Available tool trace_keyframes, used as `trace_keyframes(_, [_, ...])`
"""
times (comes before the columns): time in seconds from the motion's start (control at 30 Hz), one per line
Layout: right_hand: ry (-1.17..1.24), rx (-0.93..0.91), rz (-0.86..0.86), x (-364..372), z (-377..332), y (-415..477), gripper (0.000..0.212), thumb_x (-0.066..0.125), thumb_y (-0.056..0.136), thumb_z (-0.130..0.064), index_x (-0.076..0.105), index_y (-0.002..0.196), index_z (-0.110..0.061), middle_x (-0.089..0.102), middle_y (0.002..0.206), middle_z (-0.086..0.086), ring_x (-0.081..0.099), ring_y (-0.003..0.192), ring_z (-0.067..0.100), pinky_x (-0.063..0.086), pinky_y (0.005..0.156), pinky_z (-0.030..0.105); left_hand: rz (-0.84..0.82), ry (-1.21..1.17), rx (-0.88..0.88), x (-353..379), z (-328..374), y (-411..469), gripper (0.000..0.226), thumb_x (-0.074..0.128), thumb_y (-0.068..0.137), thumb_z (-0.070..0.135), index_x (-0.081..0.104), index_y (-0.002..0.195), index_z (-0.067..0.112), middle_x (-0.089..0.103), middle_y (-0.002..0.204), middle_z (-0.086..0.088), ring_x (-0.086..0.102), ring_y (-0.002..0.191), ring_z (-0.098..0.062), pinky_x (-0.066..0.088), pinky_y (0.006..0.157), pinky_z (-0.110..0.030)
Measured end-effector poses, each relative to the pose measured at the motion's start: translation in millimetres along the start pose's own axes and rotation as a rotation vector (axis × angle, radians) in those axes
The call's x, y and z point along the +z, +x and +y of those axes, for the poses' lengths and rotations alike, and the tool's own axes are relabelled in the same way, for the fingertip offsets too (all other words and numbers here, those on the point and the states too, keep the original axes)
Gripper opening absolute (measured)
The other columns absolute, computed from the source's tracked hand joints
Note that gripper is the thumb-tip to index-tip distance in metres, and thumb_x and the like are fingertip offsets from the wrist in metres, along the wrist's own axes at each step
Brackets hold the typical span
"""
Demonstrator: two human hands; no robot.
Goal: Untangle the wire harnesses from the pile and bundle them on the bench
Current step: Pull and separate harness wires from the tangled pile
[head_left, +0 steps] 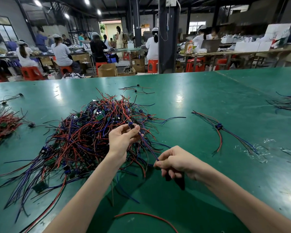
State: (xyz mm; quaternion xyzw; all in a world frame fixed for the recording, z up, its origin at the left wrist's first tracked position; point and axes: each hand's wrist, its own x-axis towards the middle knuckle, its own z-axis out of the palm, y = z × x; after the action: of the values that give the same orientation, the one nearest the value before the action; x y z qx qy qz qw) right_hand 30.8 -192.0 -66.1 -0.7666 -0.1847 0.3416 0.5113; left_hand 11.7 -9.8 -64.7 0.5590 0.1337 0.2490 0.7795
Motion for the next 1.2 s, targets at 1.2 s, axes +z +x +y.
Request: trace_keyframes(1.2, [-0.020, -0.113, -0.049, -1.5, -2.4, -4.5, 0.020, 0.058, 0.092, -0.005, 0.056, 0.107, 0.007, 0.060, 0.056, 0.006, 0.043, 0.030, 0.006, 0.027, 0.030, 0.016, 0.022, -0.025, -0.017, -2.2, 4.1, -0.1, 0.006, 0.069, 0.080, -0.004, 0.065, 0.083, 0.000, 0.061, 0.072, -0.004, 0.066, 0.060, -0.014, 0.057, 0.059, -0.022])
